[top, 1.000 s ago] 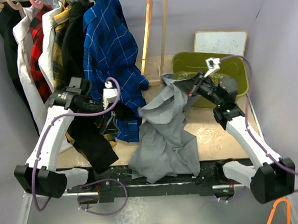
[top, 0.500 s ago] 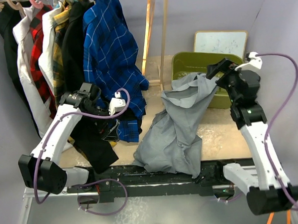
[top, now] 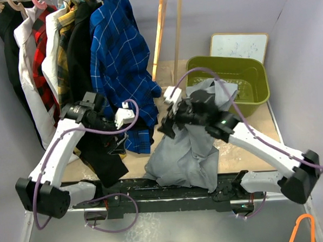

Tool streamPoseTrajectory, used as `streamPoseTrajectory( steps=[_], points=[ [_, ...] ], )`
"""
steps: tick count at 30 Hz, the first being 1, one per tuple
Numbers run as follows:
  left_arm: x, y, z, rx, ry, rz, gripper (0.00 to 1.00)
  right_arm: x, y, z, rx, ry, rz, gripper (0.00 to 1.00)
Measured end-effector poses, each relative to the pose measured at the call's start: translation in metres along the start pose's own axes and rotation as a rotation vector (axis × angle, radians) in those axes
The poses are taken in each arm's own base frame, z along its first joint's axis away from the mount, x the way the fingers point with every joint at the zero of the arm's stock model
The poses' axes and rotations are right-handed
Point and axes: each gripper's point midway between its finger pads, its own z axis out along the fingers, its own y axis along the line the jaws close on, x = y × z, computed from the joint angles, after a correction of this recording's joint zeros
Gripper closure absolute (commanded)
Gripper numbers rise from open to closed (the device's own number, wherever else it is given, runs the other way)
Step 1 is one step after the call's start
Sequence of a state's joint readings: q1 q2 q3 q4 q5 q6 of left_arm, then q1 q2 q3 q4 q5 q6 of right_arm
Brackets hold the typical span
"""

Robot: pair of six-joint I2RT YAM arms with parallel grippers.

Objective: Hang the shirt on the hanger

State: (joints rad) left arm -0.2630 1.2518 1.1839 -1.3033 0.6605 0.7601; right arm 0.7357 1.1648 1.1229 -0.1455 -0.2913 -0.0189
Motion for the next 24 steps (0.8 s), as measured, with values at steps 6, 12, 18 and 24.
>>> streamPoseTrajectory(
  steps=[6, 12, 18, 24],
  points=[
    [-0.020, -0.012, -0.052, -0.195, -0.063, 0.083, 0.01, 0.097, -0.003, 0.037, -0.043, 0.226, -0.207, 0.01],
    [0.002, -0.024, -0.072, -0.303, -0.016, 0.047, 0.01, 0.082, -0.026, 0.093, -0.059, 0.242, -0.373, 0.02],
    [0.015, -0.031, -0.070, -0.312, -0.007, 0.021, 0.01, 0.149, -0.033, 0.123, -0.142, 0.473, -0.384, 0.02],
    [0.022, -0.029, -0.059, -0.277, 0.022, -0.011, 0.01, 0.187, -0.022, 0.093, -0.209, 0.635, -0.334, 0.02]
  ],
)
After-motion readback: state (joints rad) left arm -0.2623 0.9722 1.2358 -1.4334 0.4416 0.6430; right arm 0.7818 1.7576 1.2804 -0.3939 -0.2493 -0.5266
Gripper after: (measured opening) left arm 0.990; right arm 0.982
